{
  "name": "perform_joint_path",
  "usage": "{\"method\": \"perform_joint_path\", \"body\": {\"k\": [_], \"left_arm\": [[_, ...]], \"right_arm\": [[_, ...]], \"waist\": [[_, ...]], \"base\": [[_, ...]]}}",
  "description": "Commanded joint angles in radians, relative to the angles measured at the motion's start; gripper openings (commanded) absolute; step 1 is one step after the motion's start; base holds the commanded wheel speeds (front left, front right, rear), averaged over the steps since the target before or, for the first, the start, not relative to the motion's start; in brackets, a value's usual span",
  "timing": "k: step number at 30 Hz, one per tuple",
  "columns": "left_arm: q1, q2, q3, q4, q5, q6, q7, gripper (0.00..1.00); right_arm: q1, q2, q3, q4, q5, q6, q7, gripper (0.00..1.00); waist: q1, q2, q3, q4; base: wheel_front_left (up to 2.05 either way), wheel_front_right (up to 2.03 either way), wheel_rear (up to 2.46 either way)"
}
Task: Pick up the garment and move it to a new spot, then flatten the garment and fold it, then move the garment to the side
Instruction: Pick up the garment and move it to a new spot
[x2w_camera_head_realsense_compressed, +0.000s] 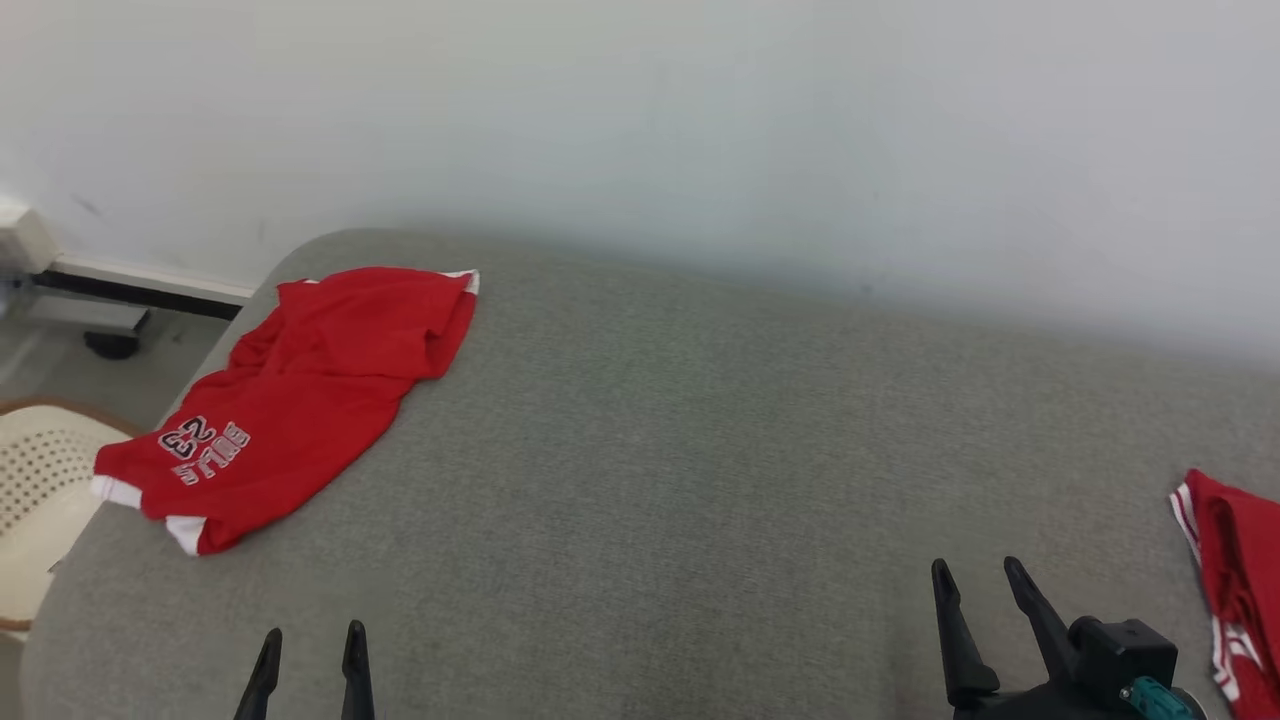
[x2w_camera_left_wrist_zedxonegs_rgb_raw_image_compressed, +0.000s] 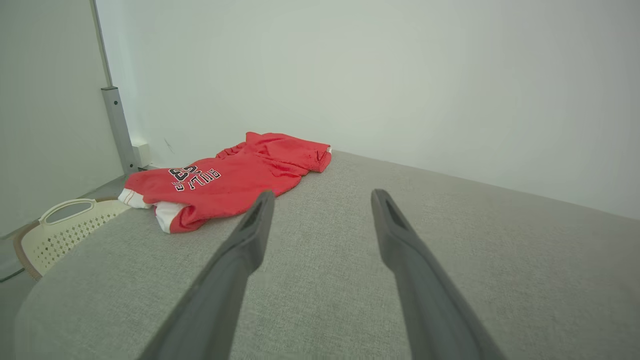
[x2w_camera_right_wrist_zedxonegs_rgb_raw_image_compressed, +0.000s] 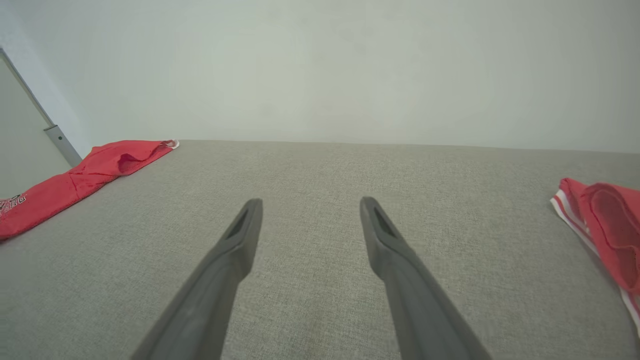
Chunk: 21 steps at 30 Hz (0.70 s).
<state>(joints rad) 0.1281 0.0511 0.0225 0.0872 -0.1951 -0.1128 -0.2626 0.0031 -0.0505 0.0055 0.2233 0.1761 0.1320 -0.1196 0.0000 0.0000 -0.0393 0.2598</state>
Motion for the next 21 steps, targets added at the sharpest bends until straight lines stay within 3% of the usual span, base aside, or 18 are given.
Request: {"method": "perform_joint_path", "body": {"k": [1, 9, 21], "left_arm": [[0.016, -0.001, 0.003, 0.001, 0.001, 0.004, -0.003, 1.0], [0.023, -0.001, 0.01, 0.003, 0.002, -0.002, -0.003, 1.0], [0.038, -0.001, 0.029, -0.026, -0.024, 0.016, -0.003, 1.0]], "right_arm": [[0.011, 0.0, 0.003, 0.004, 0.012, -0.002, -0.004, 1.0], [0.006, 0.0, 0.019, 0.014, 0.027, -0.002, -0.007, 1.0], [-0.047, 0.0, 0.063, 0.034, 0.016, -0.002, 0.0, 1.0]], "waist": [[0.0, 0.0, -0.005, 0.095], [0.0, 0.0, 0.0, 0.212], [0.0, 0.0, 0.023, 0.254]], "base": [[0.0, 0.0, 0.0], [0.0, 0.0, 0.0], [0.0, 0.0, 0.0]]}}
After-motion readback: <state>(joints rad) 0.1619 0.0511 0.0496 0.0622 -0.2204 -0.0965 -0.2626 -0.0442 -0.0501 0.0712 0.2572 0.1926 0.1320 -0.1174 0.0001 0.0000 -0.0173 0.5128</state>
